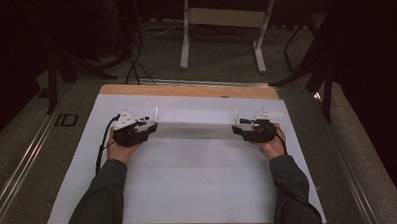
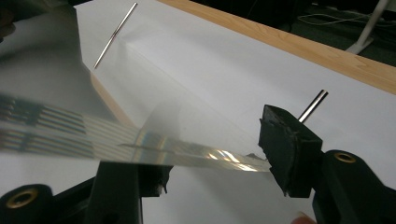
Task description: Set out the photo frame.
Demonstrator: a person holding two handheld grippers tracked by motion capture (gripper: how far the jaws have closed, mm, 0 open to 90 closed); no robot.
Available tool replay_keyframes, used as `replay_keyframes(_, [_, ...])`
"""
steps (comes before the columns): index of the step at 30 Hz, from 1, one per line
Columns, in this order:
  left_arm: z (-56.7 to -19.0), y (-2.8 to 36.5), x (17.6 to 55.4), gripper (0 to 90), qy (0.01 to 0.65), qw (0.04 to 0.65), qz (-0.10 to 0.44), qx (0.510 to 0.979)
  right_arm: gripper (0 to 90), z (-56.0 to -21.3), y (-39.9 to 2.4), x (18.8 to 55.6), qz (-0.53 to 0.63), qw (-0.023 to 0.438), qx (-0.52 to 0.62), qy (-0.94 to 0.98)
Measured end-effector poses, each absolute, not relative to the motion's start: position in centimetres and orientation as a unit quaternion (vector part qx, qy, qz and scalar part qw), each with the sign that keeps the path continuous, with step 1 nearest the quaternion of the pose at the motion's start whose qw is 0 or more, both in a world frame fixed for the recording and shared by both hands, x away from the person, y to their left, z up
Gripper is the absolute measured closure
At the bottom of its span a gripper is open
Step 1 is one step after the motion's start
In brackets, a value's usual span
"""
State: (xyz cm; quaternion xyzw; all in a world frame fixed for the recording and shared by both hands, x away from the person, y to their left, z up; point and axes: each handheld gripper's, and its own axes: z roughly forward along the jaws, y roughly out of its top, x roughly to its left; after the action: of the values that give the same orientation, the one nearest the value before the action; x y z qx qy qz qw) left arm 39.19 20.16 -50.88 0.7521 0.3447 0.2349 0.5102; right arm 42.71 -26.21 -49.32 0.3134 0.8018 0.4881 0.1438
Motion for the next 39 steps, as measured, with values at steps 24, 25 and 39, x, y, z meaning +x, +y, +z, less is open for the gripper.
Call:
replay_keyframes(24, [-50.4,19.8,40.0,50.2,0.338,0.508,0.235,0.756,38.8,-49.1,-26.0,42.9,0.481,0.154,0.320,0.802])
replay_keyframes(25, [-50.4,19.8,40.1,50.1,0.338,0.510,0.234,0.755,38.8,-49.1,-26.0,42.9,0.480,0.155,0.320,0.802])
replay_keyframes(39, [-50.5,19.7,40.6,50.5,0.350,0.528,0.225,0.740,36.8,-49.3,-26.4,43.2,0.502,0.176,0.336,0.777])
